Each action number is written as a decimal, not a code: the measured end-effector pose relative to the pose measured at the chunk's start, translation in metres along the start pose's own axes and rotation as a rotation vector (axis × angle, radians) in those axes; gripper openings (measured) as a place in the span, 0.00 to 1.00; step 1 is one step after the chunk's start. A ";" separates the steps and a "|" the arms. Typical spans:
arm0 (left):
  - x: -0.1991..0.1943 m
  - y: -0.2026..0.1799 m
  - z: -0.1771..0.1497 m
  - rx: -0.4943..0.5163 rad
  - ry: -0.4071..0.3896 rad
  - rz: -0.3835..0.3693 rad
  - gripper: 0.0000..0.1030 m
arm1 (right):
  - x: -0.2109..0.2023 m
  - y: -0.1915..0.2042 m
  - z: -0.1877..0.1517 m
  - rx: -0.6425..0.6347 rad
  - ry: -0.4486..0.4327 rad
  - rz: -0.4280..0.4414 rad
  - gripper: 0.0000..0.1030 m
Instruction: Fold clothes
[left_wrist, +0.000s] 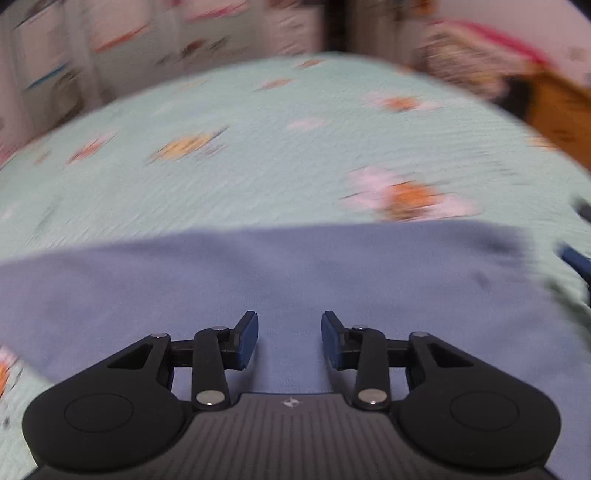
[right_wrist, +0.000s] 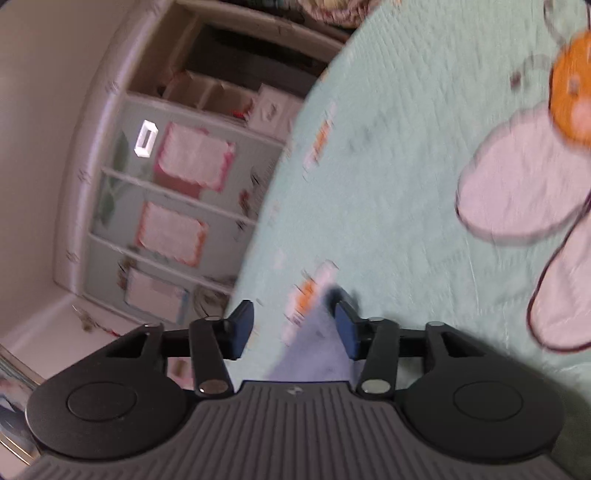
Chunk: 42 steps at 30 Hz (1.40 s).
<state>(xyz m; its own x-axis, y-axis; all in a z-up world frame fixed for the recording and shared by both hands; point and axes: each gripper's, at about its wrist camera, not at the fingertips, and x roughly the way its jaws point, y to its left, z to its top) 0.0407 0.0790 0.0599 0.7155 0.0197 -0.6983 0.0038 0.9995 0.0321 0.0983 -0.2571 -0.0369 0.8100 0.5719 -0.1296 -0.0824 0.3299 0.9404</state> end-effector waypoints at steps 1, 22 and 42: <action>-0.004 -0.013 0.002 0.030 -0.010 -0.055 0.38 | -0.009 0.004 0.006 0.007 -0.025 0.044 0.53; 0.110 -0.095 0.065 -0.145 0.109 -0.287 0.00 | -0.018 -0.029 0.020 0.040 -0.066 -0.048 0.56; 0.048 -0.091 0.036 -0.081 0.085 -0.314 0.13 | -0.017 -0.027 0.012 -0.025 -0.064 -0.030 0.56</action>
<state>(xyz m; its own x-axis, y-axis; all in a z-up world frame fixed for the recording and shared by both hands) 0.0996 -0.0122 0.0490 0.6271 -0.2911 -0.7225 0.1569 0.9557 -0.2489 0.0932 -0.2849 -0.0564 0.8480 0.5120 -0.1368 -0.0712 0.3658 0.9280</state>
